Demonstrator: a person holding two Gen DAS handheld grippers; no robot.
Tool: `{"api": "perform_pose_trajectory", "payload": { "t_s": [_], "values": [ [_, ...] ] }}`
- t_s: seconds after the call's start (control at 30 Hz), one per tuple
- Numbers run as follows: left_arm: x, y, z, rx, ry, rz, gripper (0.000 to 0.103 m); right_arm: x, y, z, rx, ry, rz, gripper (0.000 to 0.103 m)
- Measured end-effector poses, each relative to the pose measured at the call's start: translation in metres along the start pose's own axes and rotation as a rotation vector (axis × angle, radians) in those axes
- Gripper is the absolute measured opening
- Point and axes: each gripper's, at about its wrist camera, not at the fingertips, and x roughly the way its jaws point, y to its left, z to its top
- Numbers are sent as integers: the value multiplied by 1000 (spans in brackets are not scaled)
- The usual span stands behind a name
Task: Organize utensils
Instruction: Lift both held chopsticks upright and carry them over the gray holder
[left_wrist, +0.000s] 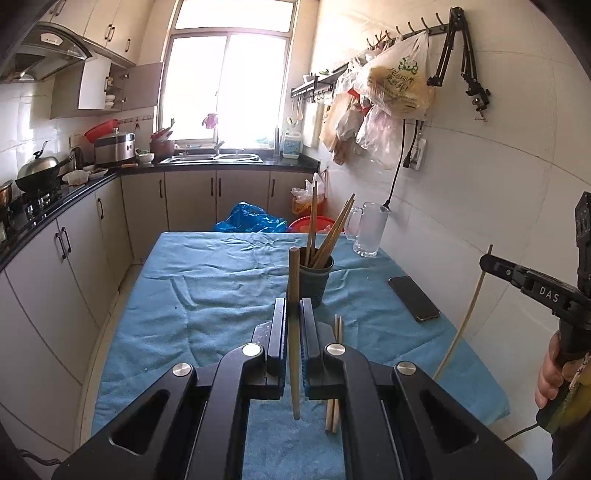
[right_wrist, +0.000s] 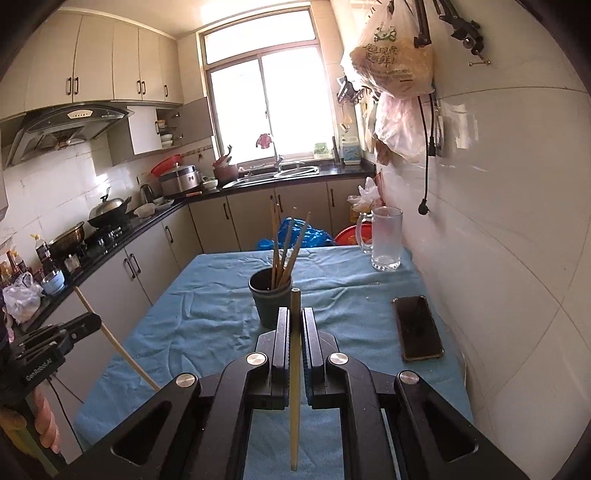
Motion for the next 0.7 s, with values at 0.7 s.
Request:
{"api": "perform_pose_trajectory", "payload": {
  "t_s": [0.7],
  "values": [
    [119, -15, 164, -74, -38, -38, 6, 88, -29, 126, 173, -184, 165, 6]
  ]
}}
